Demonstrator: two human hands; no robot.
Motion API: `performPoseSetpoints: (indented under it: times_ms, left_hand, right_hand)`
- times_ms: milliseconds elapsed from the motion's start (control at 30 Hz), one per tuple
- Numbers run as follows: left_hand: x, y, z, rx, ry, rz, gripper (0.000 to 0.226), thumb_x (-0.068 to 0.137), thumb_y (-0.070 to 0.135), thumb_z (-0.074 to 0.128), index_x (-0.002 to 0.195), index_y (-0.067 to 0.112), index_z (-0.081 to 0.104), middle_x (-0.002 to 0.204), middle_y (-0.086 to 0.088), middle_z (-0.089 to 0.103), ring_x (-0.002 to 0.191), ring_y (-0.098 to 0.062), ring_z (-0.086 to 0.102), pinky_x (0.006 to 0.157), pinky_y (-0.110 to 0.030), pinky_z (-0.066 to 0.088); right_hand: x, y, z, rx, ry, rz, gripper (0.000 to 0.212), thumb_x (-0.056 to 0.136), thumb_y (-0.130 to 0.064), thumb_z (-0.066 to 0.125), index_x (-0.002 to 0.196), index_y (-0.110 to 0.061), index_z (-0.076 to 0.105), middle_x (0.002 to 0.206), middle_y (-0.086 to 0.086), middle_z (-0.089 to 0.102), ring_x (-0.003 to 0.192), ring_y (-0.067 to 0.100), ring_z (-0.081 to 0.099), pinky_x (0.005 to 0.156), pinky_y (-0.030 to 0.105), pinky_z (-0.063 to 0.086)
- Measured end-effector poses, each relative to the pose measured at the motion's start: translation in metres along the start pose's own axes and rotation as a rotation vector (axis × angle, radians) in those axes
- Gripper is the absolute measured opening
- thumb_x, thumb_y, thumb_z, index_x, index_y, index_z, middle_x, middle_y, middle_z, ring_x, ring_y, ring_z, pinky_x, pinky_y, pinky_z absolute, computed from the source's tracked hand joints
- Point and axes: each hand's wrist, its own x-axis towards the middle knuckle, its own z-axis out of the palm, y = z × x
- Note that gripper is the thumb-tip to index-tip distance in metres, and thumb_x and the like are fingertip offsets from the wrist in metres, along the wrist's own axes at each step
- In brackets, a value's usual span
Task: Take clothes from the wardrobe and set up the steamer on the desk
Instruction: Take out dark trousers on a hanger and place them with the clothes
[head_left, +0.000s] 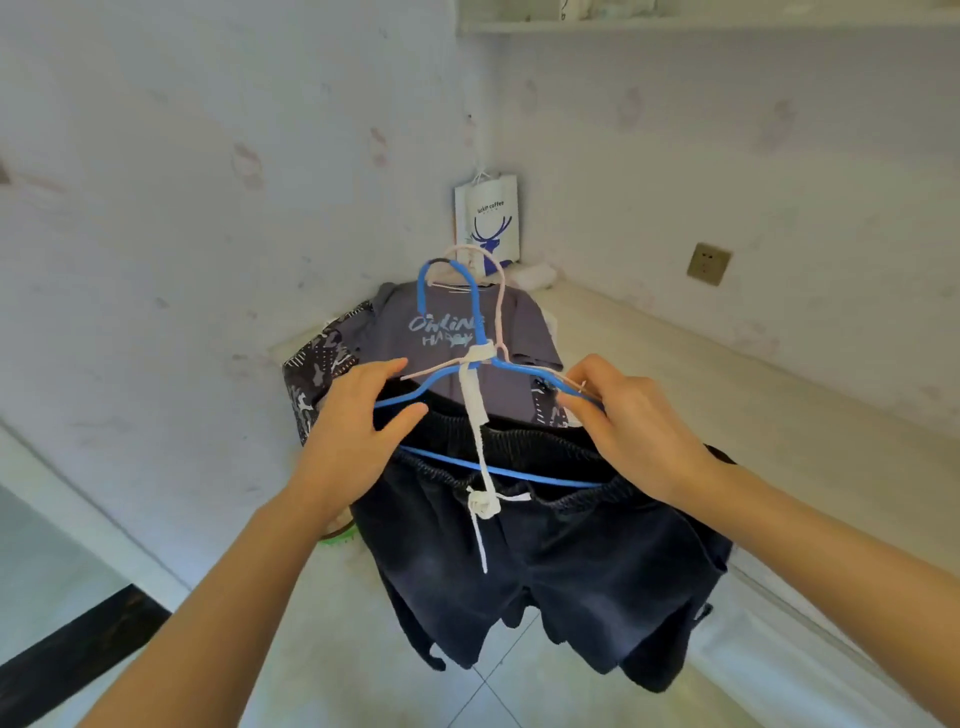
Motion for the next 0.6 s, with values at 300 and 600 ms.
performPoseSetpoints:
  times_ms: [300,600]
  left_hand:
    - [0.059,-0.088,-0.024,0.087,0.034,0.036,0.031,0.094,0.032,0.053,0.123,0.020,0.057,0.111,0.004,0.059,0.101,-0.017,0.054,0.083,-0.028,0.041]
    - [0.141,-0.122,-0.062,0.296,0.112,0.093,0.027,0.093,0.044,0.048,0.080,0.021,0.051,0.056,0.004,0.047,0.052,-0.011,0.047,0.047,-0.030,0.035]
  right_hand:
    - [0.081,-0.016,0.015,-0.057,0.029,-0.038,0.011,0.098,-0.030,0.049,0.094,-0.019,0.047,0.065,-0.002,0.054,0.056,0.019,0.049,0.054,0.039,0.042]
    - [0.168,-0.019,0.035,-0.240,0.171,-0.047,0.019,0.098,-0.034,0.043,0.096,-0.017,0.049,0.056,-0.011,0.041,0.050,0.019,0.045,0.046,0.033,0.032]
